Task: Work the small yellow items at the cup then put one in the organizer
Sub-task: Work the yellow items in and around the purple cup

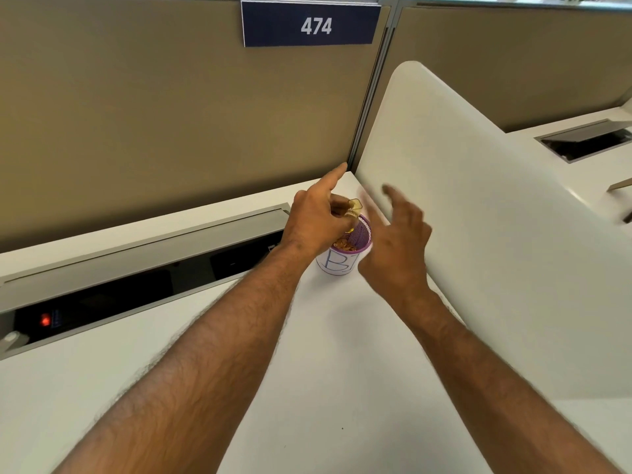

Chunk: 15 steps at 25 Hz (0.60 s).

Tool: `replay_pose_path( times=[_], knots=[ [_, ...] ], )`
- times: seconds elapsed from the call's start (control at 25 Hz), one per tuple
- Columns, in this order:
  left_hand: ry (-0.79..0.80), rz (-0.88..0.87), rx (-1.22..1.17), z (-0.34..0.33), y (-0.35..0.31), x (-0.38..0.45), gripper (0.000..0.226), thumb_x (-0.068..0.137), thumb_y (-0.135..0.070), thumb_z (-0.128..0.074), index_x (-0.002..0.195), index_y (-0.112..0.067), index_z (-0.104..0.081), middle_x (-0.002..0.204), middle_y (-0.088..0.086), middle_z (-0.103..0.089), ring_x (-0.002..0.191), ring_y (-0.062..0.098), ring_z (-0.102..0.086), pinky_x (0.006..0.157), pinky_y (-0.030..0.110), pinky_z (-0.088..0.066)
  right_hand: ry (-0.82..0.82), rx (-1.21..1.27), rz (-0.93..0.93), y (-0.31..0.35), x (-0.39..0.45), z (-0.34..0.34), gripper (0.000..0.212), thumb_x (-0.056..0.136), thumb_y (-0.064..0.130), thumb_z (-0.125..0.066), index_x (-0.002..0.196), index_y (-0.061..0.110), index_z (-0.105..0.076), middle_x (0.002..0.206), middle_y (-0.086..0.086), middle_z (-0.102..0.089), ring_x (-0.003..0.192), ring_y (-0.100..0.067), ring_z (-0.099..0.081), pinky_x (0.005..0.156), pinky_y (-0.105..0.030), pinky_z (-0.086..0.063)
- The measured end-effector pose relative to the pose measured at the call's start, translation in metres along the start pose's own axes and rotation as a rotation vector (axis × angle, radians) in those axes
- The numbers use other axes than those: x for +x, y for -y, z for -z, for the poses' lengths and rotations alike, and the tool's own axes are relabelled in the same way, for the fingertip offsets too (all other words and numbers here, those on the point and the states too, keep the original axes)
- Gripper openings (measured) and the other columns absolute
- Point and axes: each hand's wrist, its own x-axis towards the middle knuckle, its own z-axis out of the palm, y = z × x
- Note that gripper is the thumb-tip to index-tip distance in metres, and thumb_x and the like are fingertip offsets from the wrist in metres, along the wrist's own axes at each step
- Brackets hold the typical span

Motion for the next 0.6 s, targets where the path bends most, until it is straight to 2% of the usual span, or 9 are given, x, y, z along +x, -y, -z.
replay_pose_path(
  times=[0.04, 0.12, 0.2, 0.24, 0.4, 0.52, 0.6],
  knots=[
    [0.007, -0.002, 0.009, 0.001, 0.0, -0.001, 0.088, 0.073, -0.003, -0.082, 0.145, -0.029, -0.039, 0.099, 0.002, -0.077, 0.09, 0.01, -0.07, 0.091, 0.033, -0.056, 0.071, -0.047, 0.035, -0.003, -0.003, -0.002, 0.084, 0.069, 0.005, -0.061, 0.147, 0.025, -0.035, 0.151, -0.013, -0.034, 0.135, -0.031, -0.03, 0.102, -0.049, -0.036],
    [-0.008, 0.013, 0.013, 0.002, 0.003, -0.005, 0.088, 0.073, -0.004, -0.083, 0.145, -0.029, -0.039, 0.1, 0.001, -0.077, 0.091, 0.01, -0.07, 0.084, 0.027, -0.054, 0.003, -0.007, 0.057, -0.006, 0.0, 0.001, 0.073, 0.072, 0.013, -0.05, 0.144, 0.022, -0.042, 0.147, -0.015, -0.039, 0.131, -0.032, -0.036, 0.096, -0.048, -0.039],
    [-0.025, 0.023, 0.002, 0.002, 0.005, -0.004, 0.088, 0.072, -0.005, -0.085, 0.144, -0.028, -0.04, 0.1, 0.002, -0.077, 0.09, 0.013, -0.07, 0.08, 0.025, -0.053, -0.078, 0.095, -0.014, -0.003, 0.003, 0.007, 0.079, 0.069, 0.022, -0.037, 0.148, 0.022, -0.032, 0.145, -0.013, -0.042, 0.124, -0.029, -0.042, 0.092, -0.044, -0.04],
    [-0.034, 0.023, -0.003, 0.002, 0.005, -0.004, 0.088, 0.071, -0.005, -0.086, 0.144, -0.028, -0.041, 0.101, 0.002, -0.077, 0.09, 0.013, -0.07, 0.08, 0.024, -0.053, -0.084, 0.13, -0.037, -0.002, 0.003, 0.007, 0.083, 0.068, 0.02, -0.038, 0.15, 0.021, -0.029, 0.143, -0.012, -0.043, 0.121, -0.029, -0.043, 0.091, -0.042, -0.04],
    [-0.045, 0.006, 0.001, 0.0, 0.002, -0.004, 0.085, 0.072, -0.007, -0.086, 0.143, -0.029, -0.043, 0.103, 0.002, -0.076, 0.091, 0.012, -0.069, 0.08, 0.024, -0.053, -0.076, 0.105, -0.033, -0.007, -0.004, 0.0, 0.084, 0.066, 0.016, -0.053, 0.148, 0.016, -0.034, 0.138, -0.011, -0.049, 0.12, -0.029, -0.045, 0.086, -0.033, -0.035],
    [-0.066, 0.003, -0.016, 0.001, 0.0, -0.008, 0.083, 0.072, -0.008, -0.086, 0.142, -0.028, -0.045, 0.104, 0.004, -0.076, 0.091, 0.012, -0.069, 0.083, 0.028, -0.056, -0.087, 0.181, -0.061, -0.013, -0.004, -0.005, 0.08, 0.07, 0.009, -0.069, 0.144, 0.016, -0.039, 0.137, -0.01, -0.052, 0.121, -0.029, -0.047, 0.093, -0.039, -0.04],
    [-0.098, 0.023, -0.121, 0.006, -0.006, -0.011, 0.084, 0.07, -0.007, -0.087, 0.141, -0.027, -0.046, 0.102, 0.005, -0.076, 0.09, 0.013, -0.071, 0.08, 0.029, -0.06, -0.073, 0.254, -0.068, -0.014, -0.006, -0.007, 0.08, 0.071, 0.01, -0.076, 0.142, 0.018, -0.041, 0.134, -0.006, -0.054, 0.118, -0.026, -0.05, 0.095, -0.043, -0.047]
  ],
)
